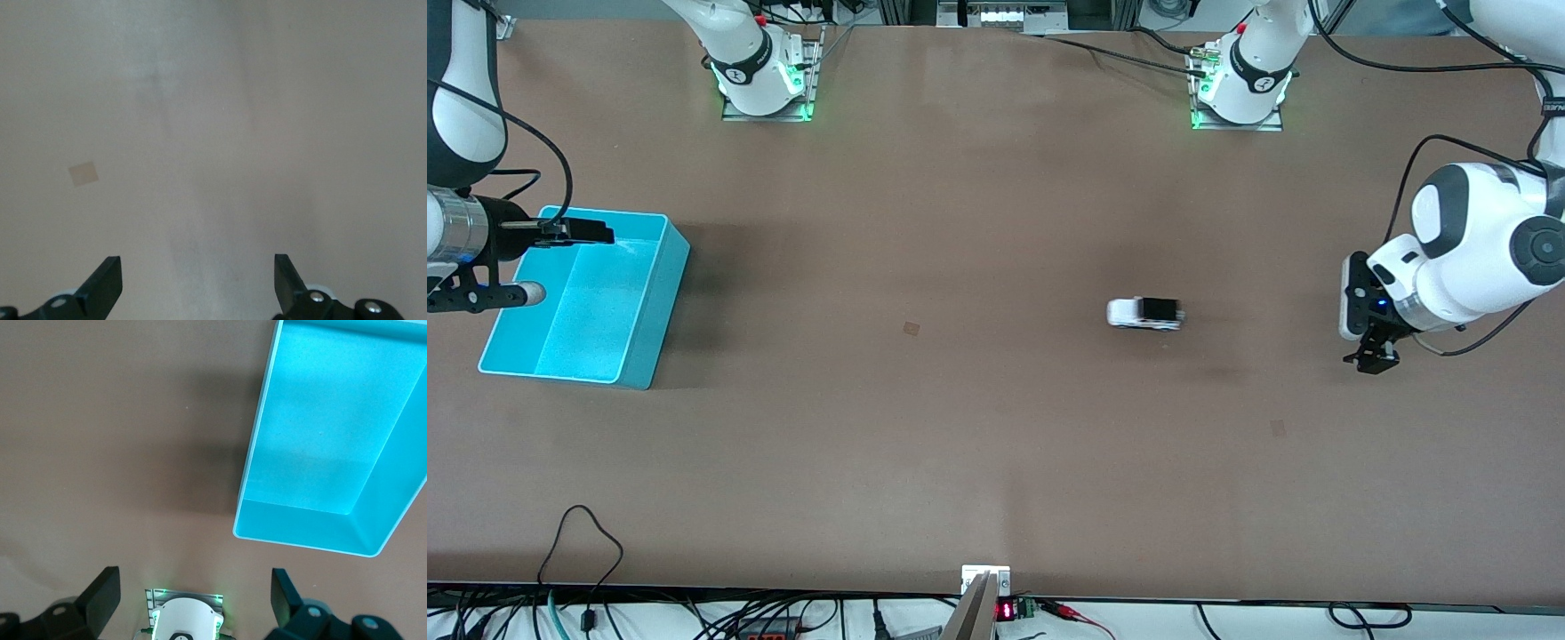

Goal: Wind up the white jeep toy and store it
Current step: 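Raise the left gripper away while the jeep rolls toward the bin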

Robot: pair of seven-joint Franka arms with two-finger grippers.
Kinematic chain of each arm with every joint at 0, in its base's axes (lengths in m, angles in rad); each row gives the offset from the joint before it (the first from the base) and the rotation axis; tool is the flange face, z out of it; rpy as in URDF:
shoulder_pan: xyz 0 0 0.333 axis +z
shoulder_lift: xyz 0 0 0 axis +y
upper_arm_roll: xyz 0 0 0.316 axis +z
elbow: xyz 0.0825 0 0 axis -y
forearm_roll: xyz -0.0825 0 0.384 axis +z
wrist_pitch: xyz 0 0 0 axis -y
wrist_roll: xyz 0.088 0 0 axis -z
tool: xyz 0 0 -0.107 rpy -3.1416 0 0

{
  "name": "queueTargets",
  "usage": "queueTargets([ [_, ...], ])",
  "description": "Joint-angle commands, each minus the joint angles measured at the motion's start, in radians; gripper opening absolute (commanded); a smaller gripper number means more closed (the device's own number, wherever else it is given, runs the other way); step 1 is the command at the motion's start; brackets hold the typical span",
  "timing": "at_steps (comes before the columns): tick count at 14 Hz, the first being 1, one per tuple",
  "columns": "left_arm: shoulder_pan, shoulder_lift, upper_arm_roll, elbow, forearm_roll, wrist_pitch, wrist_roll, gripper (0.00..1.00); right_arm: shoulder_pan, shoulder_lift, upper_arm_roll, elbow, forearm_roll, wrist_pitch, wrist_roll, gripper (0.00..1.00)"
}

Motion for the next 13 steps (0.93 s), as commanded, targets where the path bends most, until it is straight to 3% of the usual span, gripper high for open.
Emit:
queueTargets([
  [1,-0.025,0.005,0.0,0.006,-0.013,-0.006,-0.095,1.0,-0.009,0.005,0.004,0.01,0.015,-0.005,-0.011,1.0],
  [7,-0.059,0.005,0.002,0.008,-0.054,-0.001,-0.354,1.0,-0.009,0.005,0.004,0.01,0.015,-0.005,-0.011,1.0],
  [13,-0.061,-0.005,0.002,0.029,-0.092,0.0,-0.761,1.0,-0.009,0.005,0.004,0.01,0.015,-0.005,-0.011,1.0],
])
